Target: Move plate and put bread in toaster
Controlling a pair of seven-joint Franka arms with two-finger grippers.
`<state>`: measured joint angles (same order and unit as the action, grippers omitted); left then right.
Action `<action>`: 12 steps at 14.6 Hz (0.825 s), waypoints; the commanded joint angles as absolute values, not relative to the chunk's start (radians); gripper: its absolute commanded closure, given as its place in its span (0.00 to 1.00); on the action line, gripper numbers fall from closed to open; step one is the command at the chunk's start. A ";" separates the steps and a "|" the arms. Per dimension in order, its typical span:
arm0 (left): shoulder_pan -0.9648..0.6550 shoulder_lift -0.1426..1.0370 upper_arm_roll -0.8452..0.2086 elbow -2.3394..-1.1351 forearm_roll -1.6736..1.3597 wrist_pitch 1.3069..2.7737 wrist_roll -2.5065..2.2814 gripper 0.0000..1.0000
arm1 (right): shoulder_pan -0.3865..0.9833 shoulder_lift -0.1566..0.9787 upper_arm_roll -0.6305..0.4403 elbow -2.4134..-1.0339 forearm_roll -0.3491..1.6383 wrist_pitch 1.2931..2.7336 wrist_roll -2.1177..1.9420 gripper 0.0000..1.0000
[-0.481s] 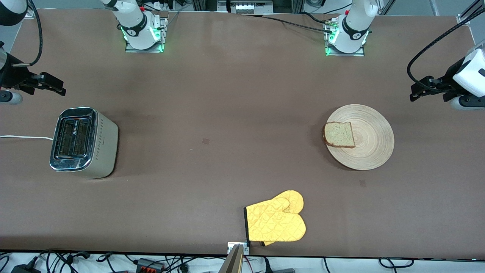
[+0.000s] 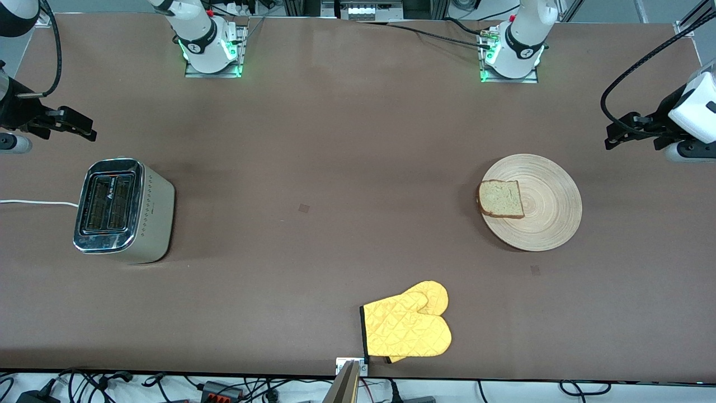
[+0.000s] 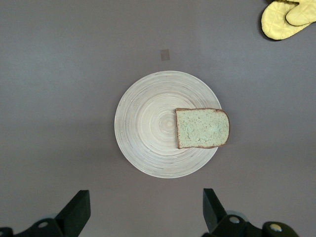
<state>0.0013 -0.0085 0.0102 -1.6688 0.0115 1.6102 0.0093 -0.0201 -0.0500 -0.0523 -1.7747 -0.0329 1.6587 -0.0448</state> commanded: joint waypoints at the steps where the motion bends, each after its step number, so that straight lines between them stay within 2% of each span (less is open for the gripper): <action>1: 0.006 -0.021 0.005 -1.666 0.025 1.595 0.031 0.00 | -0.021 -0.071 -0.051 -1.786 -0.021 1.657 -0.034 0.00; 12: 0.006 0.005 0.009 -1.638 0.038 1.591 0.021 0.00 | -0.021 -0.069 -0.049 -1.784 -0.025 1.701 -0.035 0.00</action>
<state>0.0016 -0.0073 0.0105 -1.6651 0.0138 1.6100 0.0097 -0.0200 -0.0505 -0.0511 -1.7732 -0.0329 1.6887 -0.0445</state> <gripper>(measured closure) 0.000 0.000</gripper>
